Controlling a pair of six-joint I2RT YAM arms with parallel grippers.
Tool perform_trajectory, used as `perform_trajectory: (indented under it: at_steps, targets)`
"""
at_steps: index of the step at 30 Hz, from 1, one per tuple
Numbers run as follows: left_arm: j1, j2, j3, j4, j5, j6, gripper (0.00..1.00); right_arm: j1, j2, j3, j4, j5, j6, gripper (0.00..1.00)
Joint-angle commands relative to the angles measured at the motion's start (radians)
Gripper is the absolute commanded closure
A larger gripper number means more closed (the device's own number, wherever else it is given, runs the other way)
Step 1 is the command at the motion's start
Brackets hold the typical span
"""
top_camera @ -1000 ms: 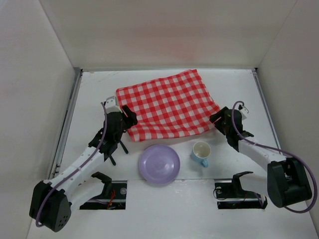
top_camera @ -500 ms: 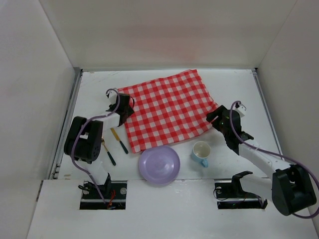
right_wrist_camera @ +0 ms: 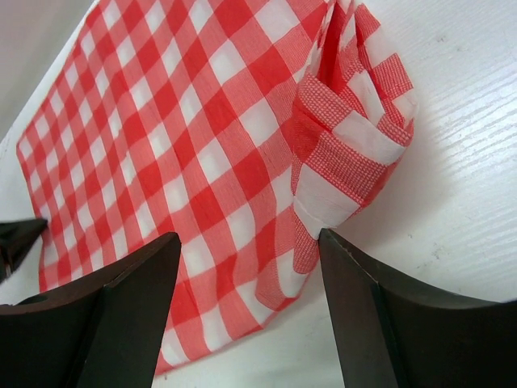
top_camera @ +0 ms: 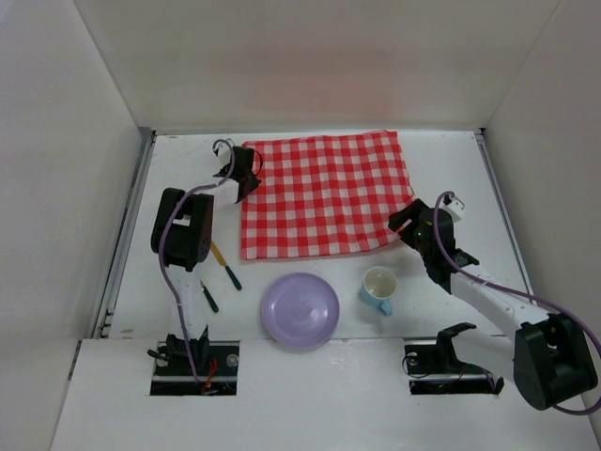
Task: Set the dinner table for one person
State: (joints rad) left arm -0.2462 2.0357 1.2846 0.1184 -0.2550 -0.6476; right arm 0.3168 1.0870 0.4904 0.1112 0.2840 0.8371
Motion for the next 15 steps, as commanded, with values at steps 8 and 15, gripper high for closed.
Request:
perform_trajectory:
  at_steps: [8,15]
  targets:
    - [0.052,0.092,0.236,-0.128,0.016,-0.001,0.95,0.040,-0.015,-0.013,-0.070,0.020,0.011,0.24]
    - [0.043,-0.179,-0.106,0.055,0.025,-0.024,0.70,0.083,-0.071,-0.029,-0.139,0.043,0.011,0.23]
